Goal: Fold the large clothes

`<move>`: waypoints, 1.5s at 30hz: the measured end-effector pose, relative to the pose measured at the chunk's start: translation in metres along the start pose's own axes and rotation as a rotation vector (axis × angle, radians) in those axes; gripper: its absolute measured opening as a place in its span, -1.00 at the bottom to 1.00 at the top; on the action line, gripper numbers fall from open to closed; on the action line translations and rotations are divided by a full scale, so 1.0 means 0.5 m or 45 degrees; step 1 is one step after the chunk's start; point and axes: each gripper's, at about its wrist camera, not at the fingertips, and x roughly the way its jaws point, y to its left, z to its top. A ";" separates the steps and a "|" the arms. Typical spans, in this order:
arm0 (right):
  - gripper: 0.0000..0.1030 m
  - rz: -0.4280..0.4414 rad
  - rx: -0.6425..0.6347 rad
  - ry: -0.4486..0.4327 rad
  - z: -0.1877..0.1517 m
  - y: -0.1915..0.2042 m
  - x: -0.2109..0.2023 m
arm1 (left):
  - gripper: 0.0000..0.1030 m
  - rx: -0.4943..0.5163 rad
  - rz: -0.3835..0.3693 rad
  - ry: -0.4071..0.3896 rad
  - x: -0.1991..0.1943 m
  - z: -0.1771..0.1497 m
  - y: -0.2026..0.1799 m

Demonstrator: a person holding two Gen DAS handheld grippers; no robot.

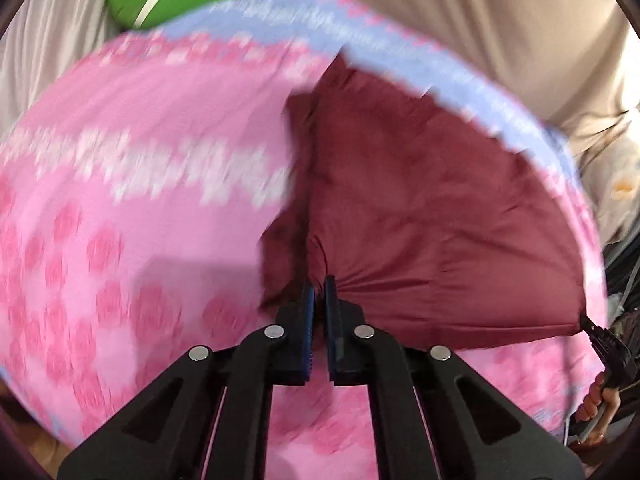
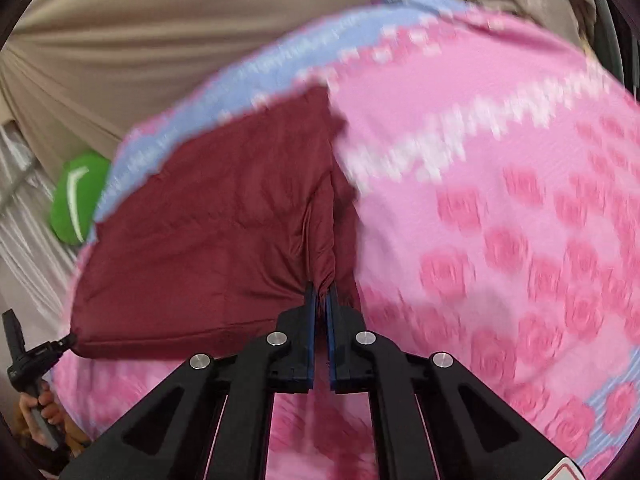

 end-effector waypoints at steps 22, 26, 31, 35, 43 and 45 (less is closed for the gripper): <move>-0.58 -0.042 -0.302 -0.153 0.301 0.207 0.149 | 0.02 0.283 -0.064 -0.181 0.163 0.311 -0.287; -0.60 -0.023 -0.263 -0.051 0.297 0.141 0.235 | -0.17 0.154 -0.116 -0.161 0.236 0.300 -0.189; -0.49 -0.114 -0.310 -0.051 0.329 0.196 0.202 | -0.26 0.085 -0.149 -0.144 0.202 0.319 -0.172; -0.50 0.039 -0.442 -0.042 0.372 0.316 0.223 | -0.07 0.198 -0.187 -0.187 0.182 0.362 -0.245; -0.95 0.002 -0.496 0.187 0.396 0.411 0.441 | -0.04 0.229 -0.136 -0.075 0.294 0.354 -0.252; -1.00 0.024 -0.456 0.201 0.412 0.405 0.462 | -0.04 0.238 -0.109 -0.098 0.290 0.347 -0.244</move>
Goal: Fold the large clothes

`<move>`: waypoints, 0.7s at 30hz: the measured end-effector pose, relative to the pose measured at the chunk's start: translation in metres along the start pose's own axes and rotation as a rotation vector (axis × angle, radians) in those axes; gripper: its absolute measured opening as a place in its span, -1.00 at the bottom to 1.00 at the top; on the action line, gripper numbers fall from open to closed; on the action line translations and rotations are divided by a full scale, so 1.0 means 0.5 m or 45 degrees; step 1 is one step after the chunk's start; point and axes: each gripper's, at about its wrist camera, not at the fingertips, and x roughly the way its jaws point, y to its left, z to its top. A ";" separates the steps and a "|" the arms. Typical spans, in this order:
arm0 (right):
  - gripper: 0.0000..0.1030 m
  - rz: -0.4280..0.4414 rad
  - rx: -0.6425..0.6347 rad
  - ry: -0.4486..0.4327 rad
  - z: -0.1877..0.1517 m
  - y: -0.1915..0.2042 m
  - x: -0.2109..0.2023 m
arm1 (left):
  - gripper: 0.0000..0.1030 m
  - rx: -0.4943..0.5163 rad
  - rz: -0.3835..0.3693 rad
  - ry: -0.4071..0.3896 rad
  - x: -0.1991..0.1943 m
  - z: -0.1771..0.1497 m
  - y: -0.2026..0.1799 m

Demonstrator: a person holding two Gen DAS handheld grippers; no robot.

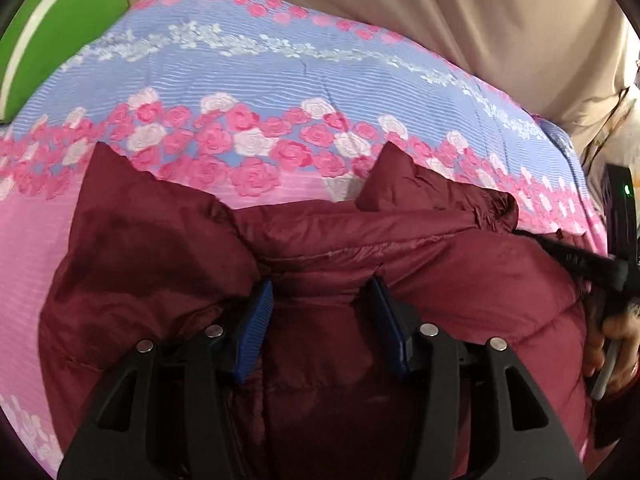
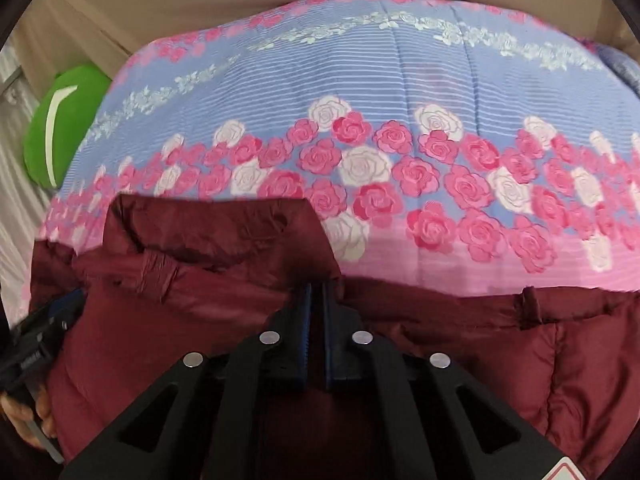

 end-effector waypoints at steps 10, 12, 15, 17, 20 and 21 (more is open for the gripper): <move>-0.75 -0.066 -0.044 -0.203 -0.111 0.014 -0.167 | 0.01 -0.009 0.053 -0.070 -0.056 -0.045 0.020; -0.75 -0.105 -0.030 -0.249 -0.157 -0.004 -0.212 | 0.23 0.001 0.082 -0.087 -0.078 -0.057 0.018; -0.75 -0.158 0.084 -0.295 -0.213 -0.063 -0.262 | 0.43 0.038 0.126 -0.121 -0.106 -0.069 0.005; -0.72 -0.210 0.159 -0.307 -0.246 -0.111 -0.280 | 0.49 0.059 0.138 -0.134 -0.113 -0.073 -0.004; -0.93 -0.235 0.254 -0.269 -0.275 -0.180 -0.254 | 0.49 0.066 0.149 -0.124 -0.092 -0.071 -0.006; -0.99 -0.225 0.273 -0.262 -0.281 -0.202 -0.239 | 0.49 0.061 0.148 -0.126 -0.083 -0.068 -0.005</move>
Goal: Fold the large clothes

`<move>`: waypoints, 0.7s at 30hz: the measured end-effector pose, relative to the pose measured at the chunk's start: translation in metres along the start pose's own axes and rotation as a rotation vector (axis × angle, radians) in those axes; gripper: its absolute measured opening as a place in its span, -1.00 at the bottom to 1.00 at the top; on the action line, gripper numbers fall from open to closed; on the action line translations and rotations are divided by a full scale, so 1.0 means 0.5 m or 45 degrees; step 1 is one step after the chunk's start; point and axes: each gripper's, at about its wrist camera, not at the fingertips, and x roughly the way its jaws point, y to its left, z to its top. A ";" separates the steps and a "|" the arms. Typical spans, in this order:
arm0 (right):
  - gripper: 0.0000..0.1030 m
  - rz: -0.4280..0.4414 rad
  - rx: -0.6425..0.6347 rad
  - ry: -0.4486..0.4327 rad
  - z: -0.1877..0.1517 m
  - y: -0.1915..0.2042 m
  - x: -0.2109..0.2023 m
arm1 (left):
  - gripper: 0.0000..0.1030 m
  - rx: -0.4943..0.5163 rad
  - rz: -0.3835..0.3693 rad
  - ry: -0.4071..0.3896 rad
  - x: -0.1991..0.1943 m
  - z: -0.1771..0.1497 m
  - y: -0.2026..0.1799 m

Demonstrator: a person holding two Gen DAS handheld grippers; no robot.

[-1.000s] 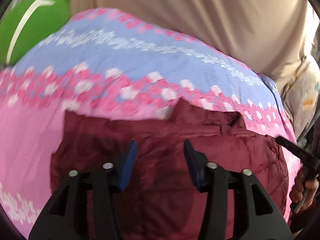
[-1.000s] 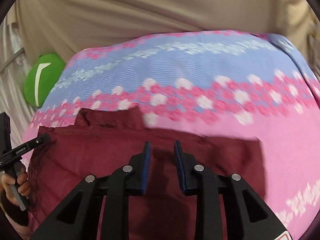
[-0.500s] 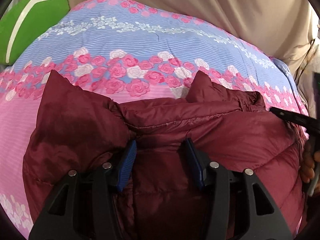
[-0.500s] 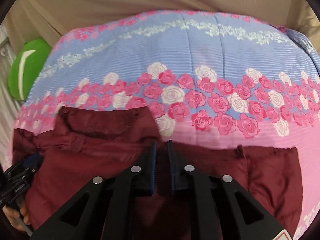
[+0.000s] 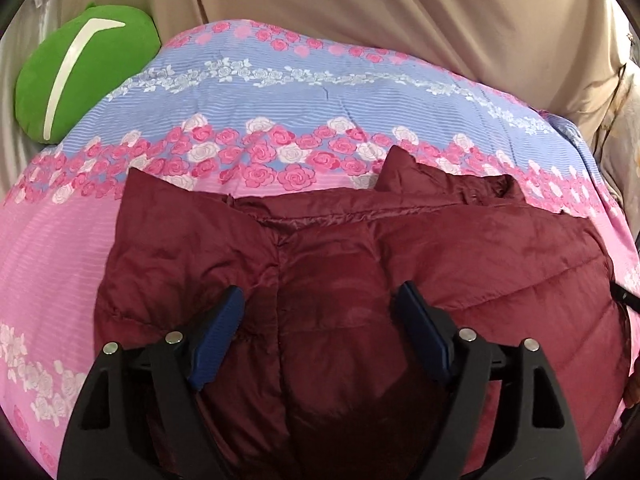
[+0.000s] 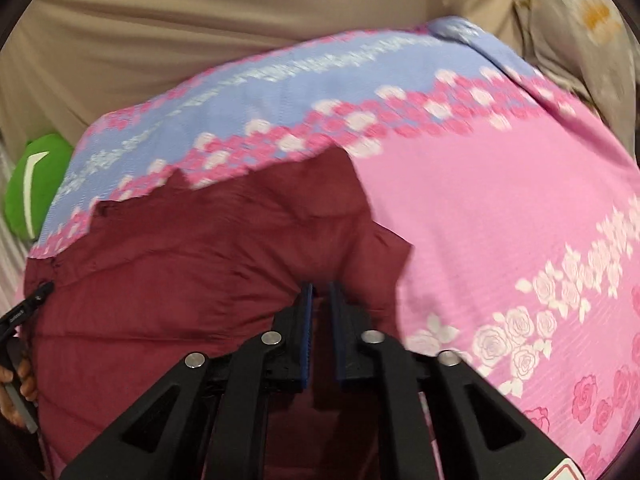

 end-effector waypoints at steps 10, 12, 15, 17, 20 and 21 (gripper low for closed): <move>-0.68 0.053 0.040 -0.079 -0.033 0.019 -0.055 | 0.60 0.024 0.079 -0.033 0.024 -0.003 -0.008; -0.82 0.020 0.007 -0.057 -0.054 0.013 -0.026 | 0.65 0.025 0.083 -0.031 0.032 -0.002 -0.009; -0.83 0.035 0.045 -0.045 -0.061 0.002 -0.018 | 0.66 0.019 0.069 -0.030 0.031 0.001 -0.006; -0.77 0.014 0.081 -0.048 -0.054 0.001 -0.037 | 0.66 -0.009 0.068 -0.038 0.011 0.002 0.007; -0.60 0.057 0.073 -0.118 -0.051 0.022 -0.095 | 0.65 -0.082 0.010 -0.115 -0.077 0.001 0.046; -0.60 0.070 0.050 -0.144 -0.049 0.038 -0.115 | 0.67 -0.099 -0.007 -0.157 -0.115 -0.006 0.062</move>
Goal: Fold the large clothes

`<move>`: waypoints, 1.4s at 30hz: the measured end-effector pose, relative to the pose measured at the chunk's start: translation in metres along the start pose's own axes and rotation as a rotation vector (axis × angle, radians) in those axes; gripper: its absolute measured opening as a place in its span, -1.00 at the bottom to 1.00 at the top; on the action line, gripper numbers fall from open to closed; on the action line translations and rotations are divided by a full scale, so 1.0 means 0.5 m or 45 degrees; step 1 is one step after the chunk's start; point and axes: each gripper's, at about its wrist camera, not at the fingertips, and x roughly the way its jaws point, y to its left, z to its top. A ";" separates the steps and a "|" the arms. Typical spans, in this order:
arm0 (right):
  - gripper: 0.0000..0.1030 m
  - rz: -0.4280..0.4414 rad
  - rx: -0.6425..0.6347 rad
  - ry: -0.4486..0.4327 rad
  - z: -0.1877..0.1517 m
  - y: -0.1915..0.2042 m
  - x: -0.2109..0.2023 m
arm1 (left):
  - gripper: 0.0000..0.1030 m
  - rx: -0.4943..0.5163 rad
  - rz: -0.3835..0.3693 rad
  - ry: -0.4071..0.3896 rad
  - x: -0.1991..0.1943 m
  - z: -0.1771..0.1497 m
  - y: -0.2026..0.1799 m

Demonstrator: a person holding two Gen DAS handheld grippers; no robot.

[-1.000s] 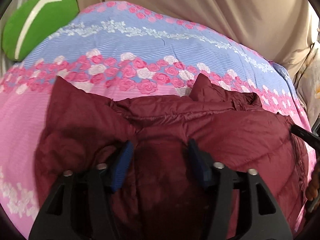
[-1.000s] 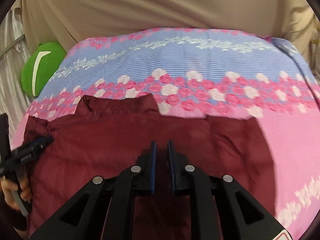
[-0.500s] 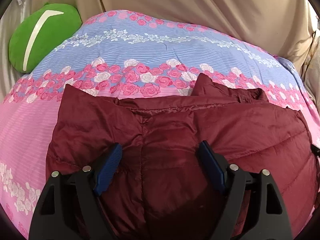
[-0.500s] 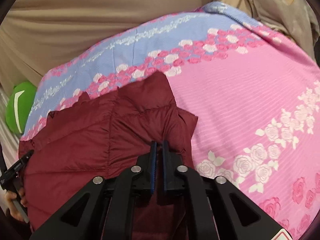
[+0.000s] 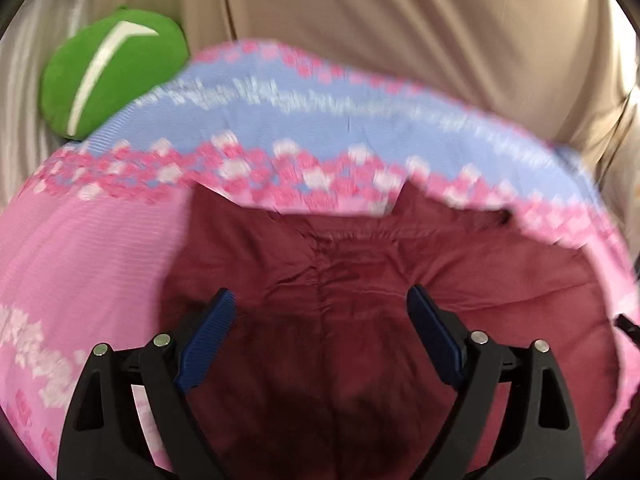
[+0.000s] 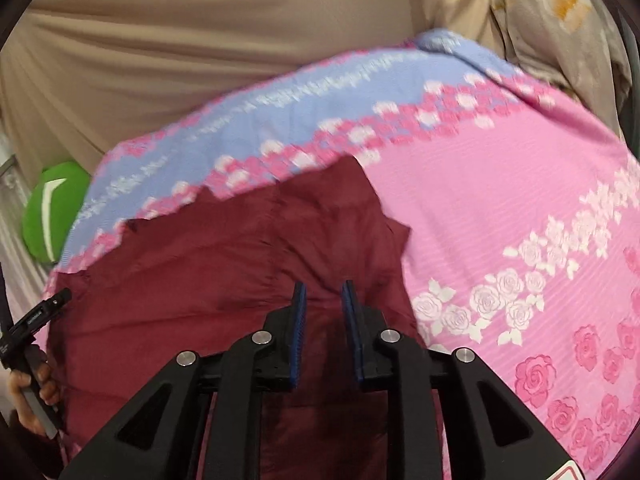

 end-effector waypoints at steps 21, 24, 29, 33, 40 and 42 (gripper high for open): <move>-0.60 0.404 -0.491 0.205 -0.105 0.439 0.080 | 0.31 -0.423 -0.408 0.171 -0.178 -0.248 0.232; -0.73 0.348 -0.440 0.253 -0.111 0.425 0.127 | 0.09 -0.367 -0.485 0.184 -0.173 -0.257 0.209; -0.84 0.395 -0.326 0.320 -0.108 0.393 0.164 | -0.02 -0.236 -0.491 0.219 -0.154 -0.267 0.172; -0.85 0.384 -0.331 0.319 -0.112 0.393 0.174 | -0.54 -0.224 -0.496 0.262 -0.156 -0.278 0.191; -0.85 0.334 -0.387 0.287 -0.122 0.401 0.174 | -0.98 -0.203 -0.345 0.364 -0.190 -0.302 0.229; -0.84 0.306 -0.398 0.288 -0.120 0.407 0.168 | -0.98 -0.230 -0.318 0.318 -0.203 -0.293 0.237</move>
